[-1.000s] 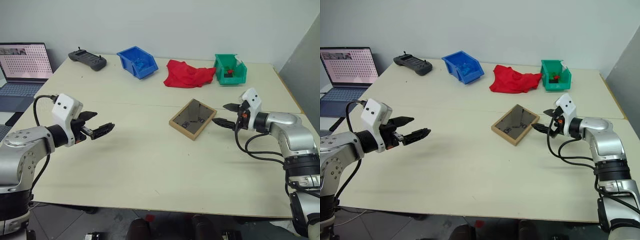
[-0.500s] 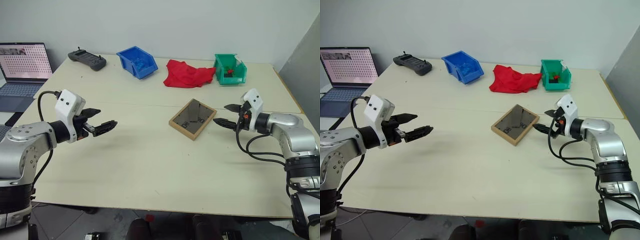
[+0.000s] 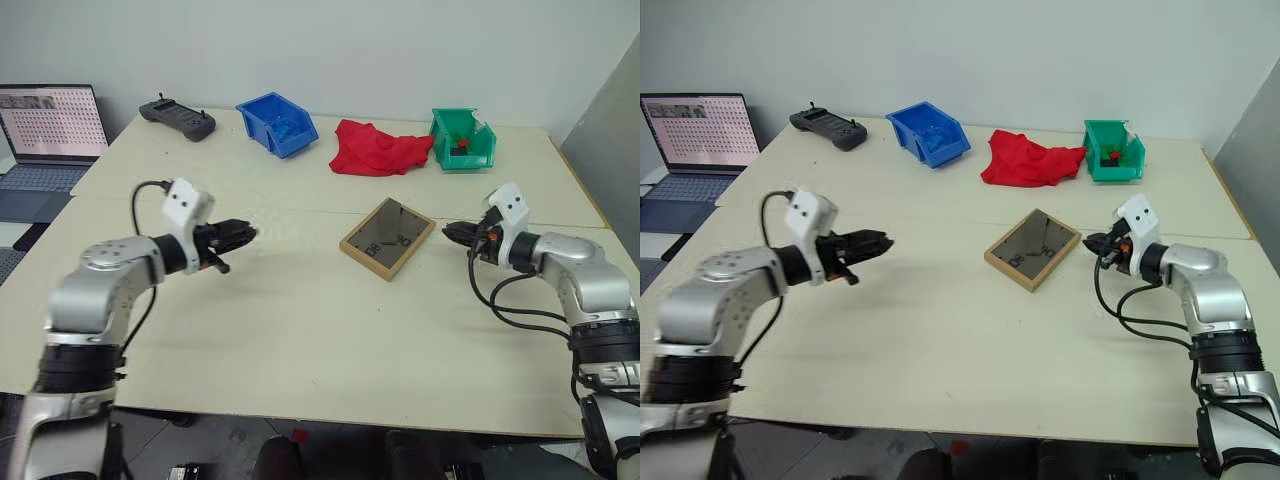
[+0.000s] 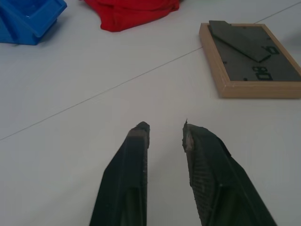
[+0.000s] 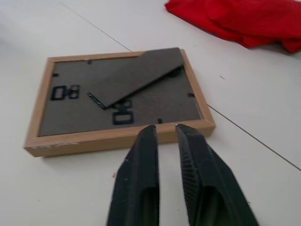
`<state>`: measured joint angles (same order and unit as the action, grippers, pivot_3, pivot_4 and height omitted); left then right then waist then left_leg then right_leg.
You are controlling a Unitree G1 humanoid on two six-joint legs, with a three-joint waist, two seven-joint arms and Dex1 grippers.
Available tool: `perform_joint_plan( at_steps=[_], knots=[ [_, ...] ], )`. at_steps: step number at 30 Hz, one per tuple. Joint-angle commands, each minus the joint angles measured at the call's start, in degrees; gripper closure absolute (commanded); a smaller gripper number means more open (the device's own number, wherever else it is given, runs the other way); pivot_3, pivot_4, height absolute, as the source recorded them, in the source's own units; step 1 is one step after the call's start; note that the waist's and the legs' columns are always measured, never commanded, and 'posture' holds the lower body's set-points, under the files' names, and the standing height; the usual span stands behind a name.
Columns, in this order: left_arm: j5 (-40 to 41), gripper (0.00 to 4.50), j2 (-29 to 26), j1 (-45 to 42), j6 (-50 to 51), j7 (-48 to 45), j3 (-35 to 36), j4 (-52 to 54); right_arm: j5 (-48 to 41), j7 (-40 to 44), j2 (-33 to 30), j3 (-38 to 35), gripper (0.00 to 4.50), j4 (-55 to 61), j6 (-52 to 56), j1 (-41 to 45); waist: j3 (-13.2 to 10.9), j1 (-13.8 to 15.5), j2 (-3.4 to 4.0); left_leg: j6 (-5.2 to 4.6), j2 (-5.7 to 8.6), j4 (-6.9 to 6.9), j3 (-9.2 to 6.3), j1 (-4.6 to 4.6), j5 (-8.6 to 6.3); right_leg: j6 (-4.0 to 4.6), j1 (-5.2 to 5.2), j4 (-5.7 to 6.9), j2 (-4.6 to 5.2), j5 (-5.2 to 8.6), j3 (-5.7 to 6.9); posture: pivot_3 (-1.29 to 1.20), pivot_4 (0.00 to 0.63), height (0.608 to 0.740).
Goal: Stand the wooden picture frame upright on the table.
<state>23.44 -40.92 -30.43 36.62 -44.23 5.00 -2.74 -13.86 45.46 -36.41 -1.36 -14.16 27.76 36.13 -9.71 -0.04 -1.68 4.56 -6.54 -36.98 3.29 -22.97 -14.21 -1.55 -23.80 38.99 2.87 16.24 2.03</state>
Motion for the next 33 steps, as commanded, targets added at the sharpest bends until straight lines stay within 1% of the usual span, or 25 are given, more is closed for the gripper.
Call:
perform_joint_plan(
  at_steps=[1,2,3,9,12,15,18,21,24,28,31,33],
  knots=[
    [-3.94,4.1,4.65,-4.94,-6.19,1.23,-3.15,-6.91,2.7,-5.45,1.64,-0.16,4.5,1.75,-0.49,1.23,0.0,-0.01,0.0,0.0,0.0,0.0,0.0,0.01,0.0,0.0,0.0,0.01,0.0,0.0,0.0,0.0,0.15,0.74],
    [-5.08,4.39,6.24,-6.33,-7.77,1.39,-4.1,-9.6,3.48,-6.85,2.38,0.15,4.5,1.92,-0.69,1.15,0.0,0.02,-0.01,0.0,0.0,-0.01,0.0,0.01,0.01,0.0,0.0,0.01,0.0,0.0,0.01,0.0,0.15,0.74],
    [-6.33,4.45,7.62,-7.78,-9.47,1.63,-4.93,-12.7,4.02,-8.1,3.25,0.36,4.5,1.81,-0.76,1.18,0.0,0.03,0.0,0.0,0.0,-0.03,0.0,0.01,0.01,0.0,0.01,0.03,0.0,0.0,0.02,0.0,0.15,0.74],
    [-12.39,4.45,17.05,-19.89,-20.23,1.53,-8.62,-35.24,10.31,-17.4,8.59,2.81,4.5,-3.72,-2.55,2.88,0.01,0.01,-0.01,0.07,0.01,-0.04,0.0,0.0,0.04,0.0,0.02,0.0,0.0,-0.01,0.04,0.0,0.15,0.74],
    [-14.99,4.45,21.19,-24.28,-24.06,1.38,-10.1,-43.75,12.93,-20.68,10.27,3.88,4.5,-8.39,-3.94,4.55,0.0,-0.05,-0.01,0.21,0.04,-0.04,0.01,-0.02,0.12,-0.01,0.02,-0.02,0.02,-0.01,0.04,0.0,0.15,0.74],
    [-17.23,4.45,25.32,-27.22,-27.61,1.57,-11.09,-50.35,15.19,-22.36,12.1,5.53,4.5,-13.77,-6.72,6.6,0.01,-0.09,-0.01,0.22,0.04,-0.02,0.02,-0.01,0.13,-0.01,0.02,-0.03,0.02,-0.01,0.04,0.0,0.15,0.74],
    [-19.05,4.45,28.67,-27.7,-28.48,0.63,-12.44,-53.28,14.79,-22.68,15.21,5.07,4.5,-19.46,-10.2,9.6,0.01,-0.43,-0.01,0.22,0.03,-0.02,0.02,0.0,0.13,-0.01,0.01,-0.02,0.01,-0.01,0.04,0.0,0.15,0.74],
    [-19.64,4.45,29.72,-26.13,-27.83,-1.63,-13.11,-51.99,14.39,-21.44,17.08,5.32,4.5,-20.95,-11.61,10.77,0.01,-0.89,-0.01,0.22,0.02,0.01,0.02,0.01,0.14,-0.01,0.01,0.01,0.01,0.0,0.05,0.0,0.15,0.74],
    [-19.68,4.45,29.0,-23.12,-25.79,-3.85,-13.59,-46.88,14.24,-19.9,18.06,5.69,4.5,-20.22,-11.61,10.87,0.02,-1.27,0.01,0.23,0.02,0.0,0.02,0.01,0.14,-0.01,0.01,0.01,0.01,0.0,0.04,0.0,0.15,0.74],
    [-18.36,4.45,26.8,-16.01,-18.38,-6.37,-14.55,-31.56,12.7,-15.81,19.65,6.75,4.5,-14.45,-9.39,8.32,0.02,-1.61,0.02,0.23,0.0,0.01,0.02,0.01,0.15,-0.01,0.01,0.02,0.02,0.0,0.03,0.0,0.15,0.74],
    [-17.76,4.45,24.14,-9.69,-11.73,-7.2,-15.75,-18.14,10.99,-10.52,20.22,8.78,4.5,-6.67,-5.5,4.71,0.04,-1.72,0.05,0.23,-0.01,0.02,0.01,0.03,0.14,-0.01,0.02,0.03,0.01,0.0,0.01,0.0,0.15,0.74],
    [-17.49,4.45,21.97,-5.76,-7.33,-7.35,-16.25,-9.91,10.2,-6.34,19.08,11.05,4.5,-0.69,-2.59,2.04,0.05,-1.74,0.07,0.24,-0.02,0.0,0.0,0.02,0.15,-0.01,0.03,0.03,0.01,0.0,0.02,0.0,0.15,0.74]
  ],
)
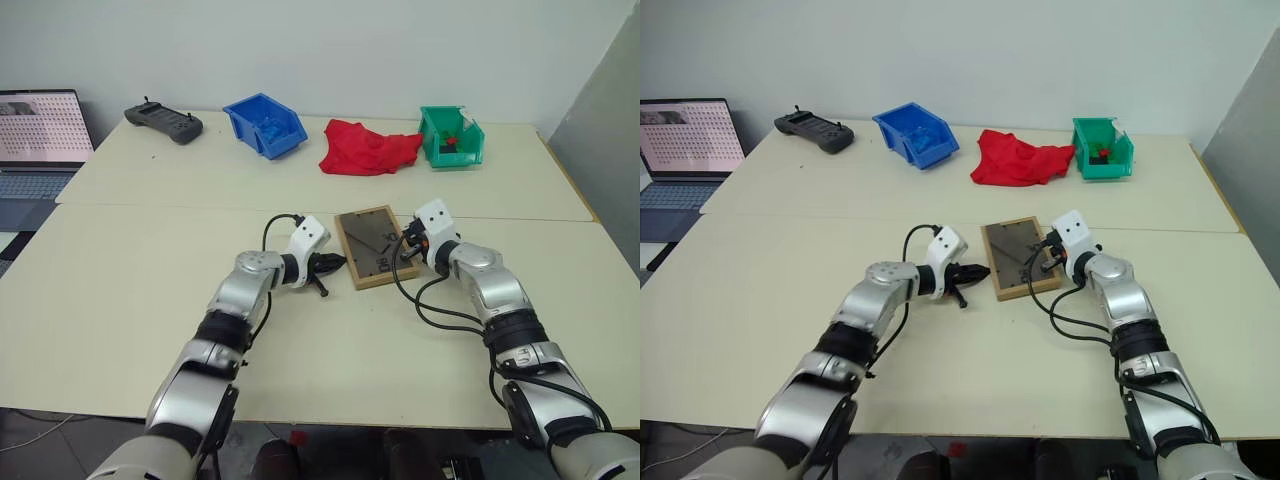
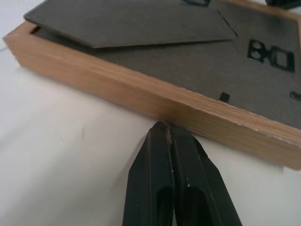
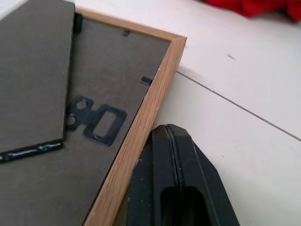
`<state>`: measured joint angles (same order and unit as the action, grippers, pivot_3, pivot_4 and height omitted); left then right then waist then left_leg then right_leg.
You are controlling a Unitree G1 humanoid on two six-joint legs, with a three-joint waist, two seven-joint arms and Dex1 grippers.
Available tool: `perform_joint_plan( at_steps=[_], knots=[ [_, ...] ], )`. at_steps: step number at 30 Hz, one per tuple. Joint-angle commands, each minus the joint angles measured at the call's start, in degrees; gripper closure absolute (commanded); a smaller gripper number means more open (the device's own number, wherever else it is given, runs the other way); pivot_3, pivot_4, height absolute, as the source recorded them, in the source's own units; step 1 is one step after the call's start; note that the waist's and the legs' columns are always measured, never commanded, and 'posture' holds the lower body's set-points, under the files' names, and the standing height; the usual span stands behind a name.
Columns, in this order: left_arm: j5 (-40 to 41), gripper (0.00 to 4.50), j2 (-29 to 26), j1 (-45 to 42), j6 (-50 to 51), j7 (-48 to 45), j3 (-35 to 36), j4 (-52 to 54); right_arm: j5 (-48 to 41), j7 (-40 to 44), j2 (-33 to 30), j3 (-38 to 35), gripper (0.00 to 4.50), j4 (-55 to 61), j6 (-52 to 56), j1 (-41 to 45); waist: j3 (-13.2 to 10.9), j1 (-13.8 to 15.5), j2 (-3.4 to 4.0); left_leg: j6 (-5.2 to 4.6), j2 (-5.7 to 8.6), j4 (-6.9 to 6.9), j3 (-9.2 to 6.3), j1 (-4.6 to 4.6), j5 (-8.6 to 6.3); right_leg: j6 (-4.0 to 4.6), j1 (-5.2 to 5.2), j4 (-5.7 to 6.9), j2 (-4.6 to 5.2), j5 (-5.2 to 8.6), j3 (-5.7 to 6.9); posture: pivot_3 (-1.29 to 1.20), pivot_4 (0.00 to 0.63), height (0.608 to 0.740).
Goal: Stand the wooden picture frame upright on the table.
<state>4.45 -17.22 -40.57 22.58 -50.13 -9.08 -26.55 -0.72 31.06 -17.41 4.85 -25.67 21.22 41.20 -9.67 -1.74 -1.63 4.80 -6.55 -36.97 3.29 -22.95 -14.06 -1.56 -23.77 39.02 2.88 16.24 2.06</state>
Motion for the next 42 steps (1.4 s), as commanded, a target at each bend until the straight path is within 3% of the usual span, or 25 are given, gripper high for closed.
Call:
perform_joint_plan(
  at_steps=[1,10,19,24,29,33,38,42],
  knots=[
    [1.3,4.45,-2.74,5.92,8.35,-1.19,-2.41,17.06,-3.37,9.5,-0.44,5.51,4.5,13.33,5.41,-4.08,0.02,-0.04,0.03,0.0,0.0,0.0,0.0,0.03,0.0,0.0,0.02,0.01,0.0,0.0,-0.03,0.0,0.15,0.74],
    [6.5,4.45,-13.38,19.3,25.7,-0.72,2.43,44.09,-6.13,18.22,-6.75,10.36,4.5,28.29,15.07,-10.12,0.01,0.25,0.03,-0.24,-0.01,-0.01,-0.07,0.03,-0.14,0.0,0.04,0.02,-0.03,0.01,-0.04,0.0,0.15,0.74],
    [8.49,4.45,-27.5,31.99,30.42,-0.85,6.75,46.49,-5.09,18.46,-10.73,10.72,4.5,29.65,14.94,-11.57,0.04,0.25,0.02,-0.26,0.0,0.02,-0.09,0.15,-0.16,0.01,0.11,-0.02,-0.04,0.02,-0.06,0.0,0.15,0.74],
    [16.1,4.45,-29.71,36.89,33.15,-2.67,14.04,51.86,-5.81,17.99,-11.5,9.44,4.5,29.34,13.28,-12.05,0.05,-0.14,0.03,-0.28,-0.14,0.07,-0.09,0.22,-0.17,0.1,0.1,0.0,-0.2,0.07,-0.1,0.0,0.15,0.74],
    [34.1,3.54,-23.72,37.08,48.88,-3.19,28.38,54.51,-6.25,19.17,-10.67,8.78,4.5,25.63,8.49,-10.45,0.02,0.14,-0.04,-0.27,-0.12,0.04,-0.1,0.13,-0.17,0.11,0.07,0.0,-0.18,0.07,-0.08,0.0,0.15,0.74],
    [44.06,2.68,-16.79,32.08,66.69,0.11,39.47,49.64,-6.36,20.39,-9.83,9.29,4.5,22.66,6.09,-8.95,0.04,0.3,-0.08,-0.28,-0.12,0.0,-0.21,0.1,-0.17,0.11,0.1,0.01,-0.18,0.07,-0.01,0.0,0.15,0.74],
    [54.96,1.65,-10.97,33.68,69.92,8.94,42.31,41.39,-5.42,22.18,-9.9,11.24,4.5,22.59,4.76,-9.51,0.07,0.19,-0.11,-0.28,-0.08,0.02,-0.28,0.14,-0.17,0.11,0.19,-0.04,-0.16,0.07,0.01,0.0,0.15,0.74],
    [57.84,0.65,-6.34,34.92,69.92,15.64,42.2,38.32,-4.95,21.99,-9.49,12.27,4.5,23.99,5.41,-10.8,0.07,0.16,-0.13,-0.27,-0.1,0.01,-0.3,0.16,-0.17,0.11,0.2,-0.01,-0.16,0.07,0.03,0.0,0.15,0.74]
  ],
)
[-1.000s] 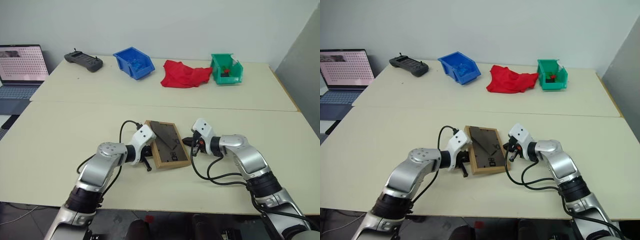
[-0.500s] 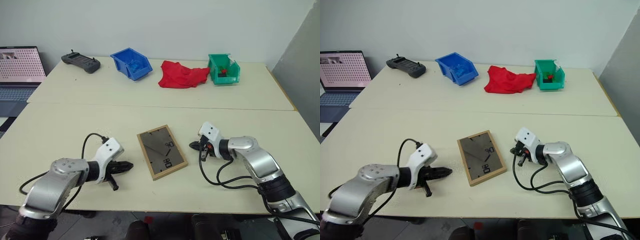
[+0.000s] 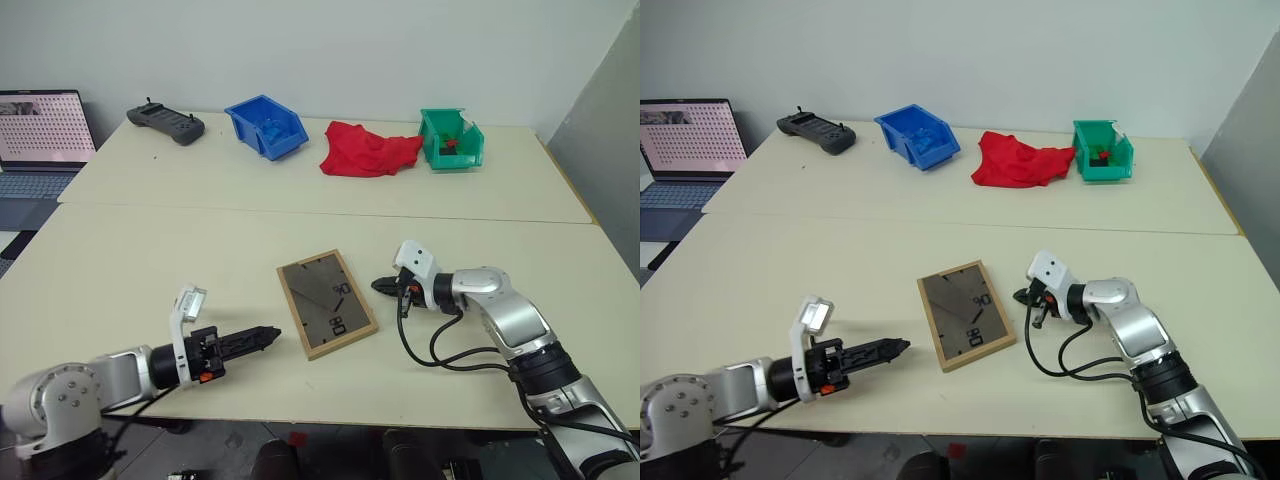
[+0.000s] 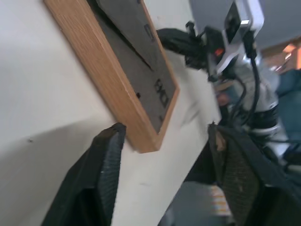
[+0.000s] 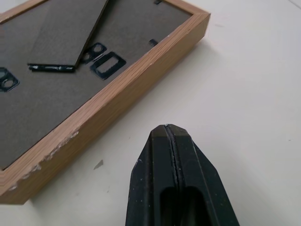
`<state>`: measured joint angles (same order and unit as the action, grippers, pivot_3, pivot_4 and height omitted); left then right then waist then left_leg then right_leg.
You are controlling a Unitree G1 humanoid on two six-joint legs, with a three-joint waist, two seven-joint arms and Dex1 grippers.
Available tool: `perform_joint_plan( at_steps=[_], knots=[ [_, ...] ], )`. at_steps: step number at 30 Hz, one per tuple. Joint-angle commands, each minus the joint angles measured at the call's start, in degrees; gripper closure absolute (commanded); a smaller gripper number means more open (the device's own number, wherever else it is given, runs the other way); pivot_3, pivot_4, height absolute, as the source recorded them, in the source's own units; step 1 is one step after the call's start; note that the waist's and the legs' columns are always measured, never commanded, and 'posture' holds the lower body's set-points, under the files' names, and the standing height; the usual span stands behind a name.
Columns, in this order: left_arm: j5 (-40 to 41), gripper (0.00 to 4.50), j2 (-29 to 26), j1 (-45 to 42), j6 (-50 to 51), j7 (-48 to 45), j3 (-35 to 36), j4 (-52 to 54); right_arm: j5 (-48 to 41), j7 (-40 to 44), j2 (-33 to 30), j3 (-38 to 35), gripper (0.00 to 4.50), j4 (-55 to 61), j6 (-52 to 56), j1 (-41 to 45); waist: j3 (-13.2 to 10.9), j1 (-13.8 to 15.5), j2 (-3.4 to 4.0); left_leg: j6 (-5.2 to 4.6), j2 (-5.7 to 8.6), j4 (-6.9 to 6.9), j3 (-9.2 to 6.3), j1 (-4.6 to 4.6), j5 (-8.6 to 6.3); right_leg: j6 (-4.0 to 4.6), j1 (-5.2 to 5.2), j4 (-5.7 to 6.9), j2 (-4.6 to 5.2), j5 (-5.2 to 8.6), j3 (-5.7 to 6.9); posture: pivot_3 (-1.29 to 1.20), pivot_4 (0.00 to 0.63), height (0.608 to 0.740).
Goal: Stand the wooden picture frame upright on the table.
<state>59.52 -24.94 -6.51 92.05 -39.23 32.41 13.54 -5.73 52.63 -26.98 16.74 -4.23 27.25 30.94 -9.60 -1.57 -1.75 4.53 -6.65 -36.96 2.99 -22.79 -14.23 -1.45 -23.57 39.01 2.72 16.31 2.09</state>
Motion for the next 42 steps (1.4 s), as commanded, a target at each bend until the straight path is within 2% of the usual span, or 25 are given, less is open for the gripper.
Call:
perform_joint_plan(
  at_steps=[1,3,6,13,16,19,24,25,27,34,39,42],
  knots=[
    [3.15,0.46,2.02,0.87,0.45,6.16,0.66,-2.36,0.05,0.27,0.2,0.55,4.5,2.87,-0.43,-0.66,0.0,0.0,-0.01,0.0,0.0,0.0,-0.02,0.0,0.0,0.0,0.0,0.01,0.0,0.0,0.01,0.0,0.15,0.74],
    [2.52,0.1,2.95,0.91,0.45,7.59,-0.05,-3.36,0.01,0.09,0.75,1.01,4.5,3.55,0.02,-0.72,0.01,-0.09,0.0,0.0,0.0,0.0,-0.02,0.02,0.0,0.01,0.0,0.03,0.0,0.0,0.0,0.0,0.15,0.74],
    [0.62,0.1,3.79,0.76,-0.25,8.8,-1.66,-5.56,0.27,-0.48,1.84,1.8,4.5,3.7,0.24,-0.29,0.08,-0.07,0.09,0.0,0.01,0.01,-0.02,0.08,0.0,0.01,0.06,0.02,0.0,0.0,0.0,0.0,0.15,0.74],
    [-2.66,0.1,5.49,-0.83,-7.56,7.4,-11.77,-8.98,0.82,-1.65,5.49,3.77,4.5,3.68,0.89,0.61,0.74,0.56,0.79,0.01,0.11,0.01,-0.01,0.37,0.0,0.01,0.39,-0.03,0.05,0.0,-0.01,0.0,0.15,0.74],
    [-3.8,0.1,5.81,-1.96,-10.57,6.81,-14.49,-10.2,1.34,-1.69,5.72,4.14,4.5,3.79,0.62,0.14,0.88,1.08,0.87,0.01,0.21,0.01,-0.02,0.38,0.0,0.0,0.43,-0.05,0.08,0.01,-0.12,0.0,0.15,0.74],
    [-5.7,0.1,3.85,-1.86,-14.5,4.7,-17.82,-10.34,1.68,-1.63,5.02,4.21,4.5,3.37,0.03,-0.6,0.89,1.69,0.88,0.01,0.25,0.0,-0.03,0.36,0.0,0.0,0.43,-0.06,0.1,0.01,-0.13,0.0,0.15,0.74],
    [-5.0,0.1,2.55,-1.89,-16.99,2.43,-18.3,-12.96,1.24,-2.01,4.94,4.01,4.5,4.61,0.82,-1.88,0.93,1.68,0.89,0.0,0.32,0.01,-0.04,0.36,0.0,-0.01,0.43,-0.07,0.18,0.01,-0.12,0.0,0.15,0.74],
    [-4.46,0.45,2.32,-1.99,-16.93,2.03,-18.3,-12.99,1.34,-2.07,4.9,4.08,4.5,4.51,0.64,-2.0,0.93,1.62,0.89,0.0,0.32,0.01,-0.05,0.36,0.0,-0.01,0.43,-0.06,0.18,0.01,-0.12,0.0,0.15,0.74],
    [-3.26,0.67,2.04,-2.24,-16.42,1.92,-17.93,-12.59,1.67,-2.27,4.77,4.09,4.5,4.16,0.17,-2.22,0.92,1.53,0.88,0.0,0.32,0.01,-0.05,0.35,0.0,-0.01,0.43,-0.06,0.18,0.01,-0.12,0.0,0.15,0.74],
    [-0.57,2.32,-0.52,-2.01,-15.35,1.93,-16.77,-8.52,1.69,-3.49,4.41,2.71,4.5,2.66,-0.61,-2.29,0.88,1.21,0.81,0.0,0.26,0.04,-0.08,0.27,0.0,-0.02,0.34,-0.07,0.13,0.04,-0.09,0.0,0.15,0.74],
    [2.48,3.09,-1.34,-2.22,-14.82,3.44,-14.39,-4.55,1.16,-5.13,3.66,-0.26,4.5,2.02,-0.86,-1.91,0.76,1.14,0.63,0.0,0.23,0.05,-0.12,0.22,0.0,-0.02,0.32,-0.07,0.1,0.04,-0.05,0.0,0.15,0.74],
    [5.15,3.2,-0.66,-6.26,-16.36,5.76,-11.1,-4.19,-1.69,-4.34,2.6,-4.62,4.5,2.09,0.99,1.18,0.67,1.18,0.57,0.0,0.23,0.05,-0.13,0.17,0.0,-0.01,0.27,-0.08,0.1,0.04,-0.04,0.0,0.15,0.74]
  ],
)
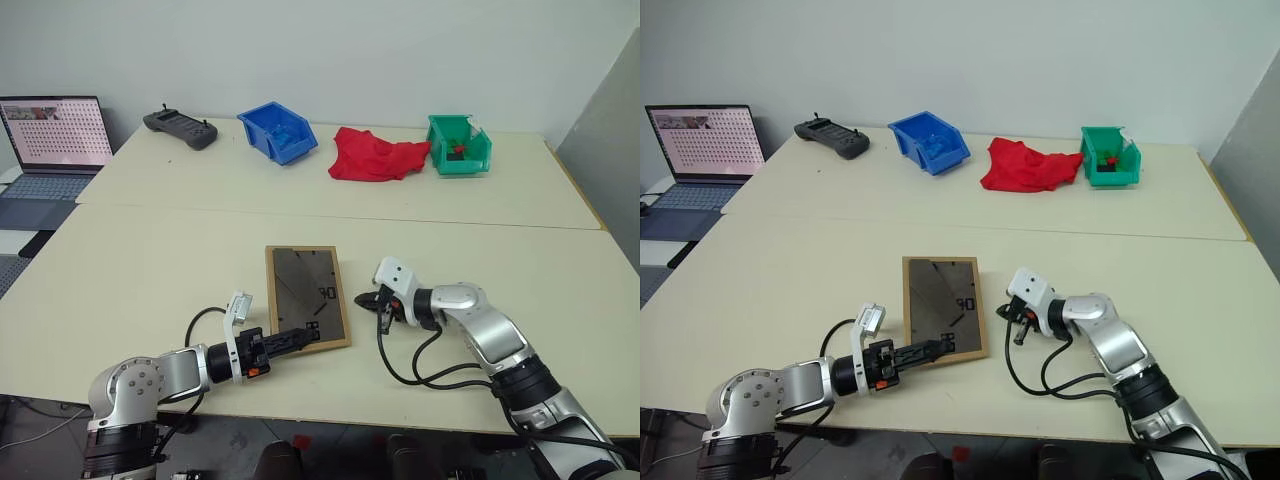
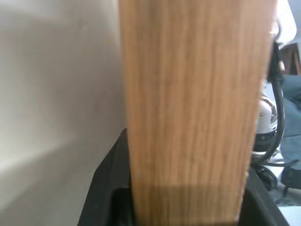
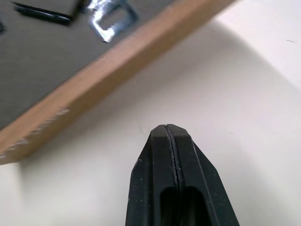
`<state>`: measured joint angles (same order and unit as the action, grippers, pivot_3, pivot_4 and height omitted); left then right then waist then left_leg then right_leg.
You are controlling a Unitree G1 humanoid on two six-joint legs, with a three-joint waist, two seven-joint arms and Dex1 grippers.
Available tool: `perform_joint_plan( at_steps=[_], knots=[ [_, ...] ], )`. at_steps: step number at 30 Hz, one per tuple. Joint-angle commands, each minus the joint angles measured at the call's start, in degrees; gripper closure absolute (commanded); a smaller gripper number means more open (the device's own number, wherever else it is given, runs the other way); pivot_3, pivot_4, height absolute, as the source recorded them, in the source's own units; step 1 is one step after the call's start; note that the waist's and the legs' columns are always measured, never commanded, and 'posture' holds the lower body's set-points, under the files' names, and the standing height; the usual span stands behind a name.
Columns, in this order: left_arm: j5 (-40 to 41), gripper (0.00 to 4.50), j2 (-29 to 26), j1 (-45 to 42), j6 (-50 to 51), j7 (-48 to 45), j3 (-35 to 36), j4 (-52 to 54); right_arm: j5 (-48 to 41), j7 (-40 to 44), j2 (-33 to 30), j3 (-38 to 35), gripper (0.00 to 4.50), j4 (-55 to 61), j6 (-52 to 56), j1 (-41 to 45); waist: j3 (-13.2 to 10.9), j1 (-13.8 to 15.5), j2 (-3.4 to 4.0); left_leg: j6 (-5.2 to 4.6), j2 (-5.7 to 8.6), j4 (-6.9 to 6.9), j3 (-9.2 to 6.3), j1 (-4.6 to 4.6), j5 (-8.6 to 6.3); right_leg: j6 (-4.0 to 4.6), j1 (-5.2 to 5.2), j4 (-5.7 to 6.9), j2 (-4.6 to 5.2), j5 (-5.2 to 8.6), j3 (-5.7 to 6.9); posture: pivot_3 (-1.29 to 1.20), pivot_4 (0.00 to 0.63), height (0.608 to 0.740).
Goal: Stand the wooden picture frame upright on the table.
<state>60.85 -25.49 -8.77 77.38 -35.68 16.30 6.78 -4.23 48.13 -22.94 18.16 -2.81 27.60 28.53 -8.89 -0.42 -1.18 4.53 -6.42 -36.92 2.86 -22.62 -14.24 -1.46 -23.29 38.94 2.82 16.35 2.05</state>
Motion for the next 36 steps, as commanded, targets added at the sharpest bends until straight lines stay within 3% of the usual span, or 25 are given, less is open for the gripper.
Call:
perform_joint_plan(
  at_steps=[1,4,12,22,24,30,36],
  knots=[
    [4.11,3.2,-0.06,-5.45,-2.39,2.74,5.36,2.97,-4.15,0.93,-1.99,-7.28,4.5,0.49,1.16,5.04,-0.14,0.06,-0.05,0.0,0.0,-0.02,0.0,-0.03,0.0,0.0,-0.02,0.01,0.0,0.0,0.01,0.0,0.15,0.74],
    [4.96,3.2,-0.53,-9.12,-3.25,3.7,5.55,4.65,-8.72,3.34,-2.61,-11.26,4.5,-0.35,4.17,10.81,-0.18,0.13,-0.1,0.0,0.01,-0.05,-0.09,-0.15,0.01,0.01,-0.09,0.01,-0.01,-0.01,0.07,0.0,0.15,0.74],
    [8.88,3.2,-2.3,-14.95,-3.98,6.68,6.86,7.2,-23.58,11.54,1.17,-16.25,2.65,-4.6,16.52,26.89,-0.28,-0.14,-0.11,0.0,-0.04,0.06,-0.05,-0.25,0.0,0.0,-0.19,-0.09,-0.05,0.0,0.06,0.0,0.15,0.74],
    [9.94,3.2,-2.85,-15.24,-5.08,9.24,6.11,8.0,-20.51,11.52,10.72,-10.18,0.31,-12.07,10.09,33.77,-0.29,-0.02,-0.11,0.01,-0.05,0.01,-0.06,-0.3,0.01,0.0,-0.24,-0.02,-0.05,0.0,0.07,0.0,0.15,0.74],
    [10.01,3.2,-3.07,-14.88,-4.99,9.51,5.7,8.26,-18.49,10.18,12.72,-8.77,0.03,-13.6,6.98,34.11,-0.29,-0.02,-0.11,0.01,-0.06,0.0,-0.06,-0.3,0.01,0.0,-0.25,-0.01,-0.05,0.0,0.08,0.0,0.15,0.74],
    [11.47,3.2,-3.13,-13.69,-4.47,11.12,5.7,8.95,-21.14,11.67,14.93,-7.73,0.03,-6.79,8.4,30.76,-0.29,0.23,-0.13,0.01,-0.07,0.01,-0.06,-0.32,0.01,0.0,-0.25,-0.03,-0.05,0.0,0.09,0.0,0.15,0.74],
    [15.75,3.2,-3.44,-11.22,-3.9,14.21,6.56,9.02,-28.23,15.01,8.95,-9.82,0.03,3.37,17.38,25.91,-0.3,0.32,-0.14,0.02,-0.06,0.0,-0.06,-0.33,0.0,0.0,-0.25,-0.04,-0.04,0.0,0.11,0.0,0.15,0.74]
  ],
)
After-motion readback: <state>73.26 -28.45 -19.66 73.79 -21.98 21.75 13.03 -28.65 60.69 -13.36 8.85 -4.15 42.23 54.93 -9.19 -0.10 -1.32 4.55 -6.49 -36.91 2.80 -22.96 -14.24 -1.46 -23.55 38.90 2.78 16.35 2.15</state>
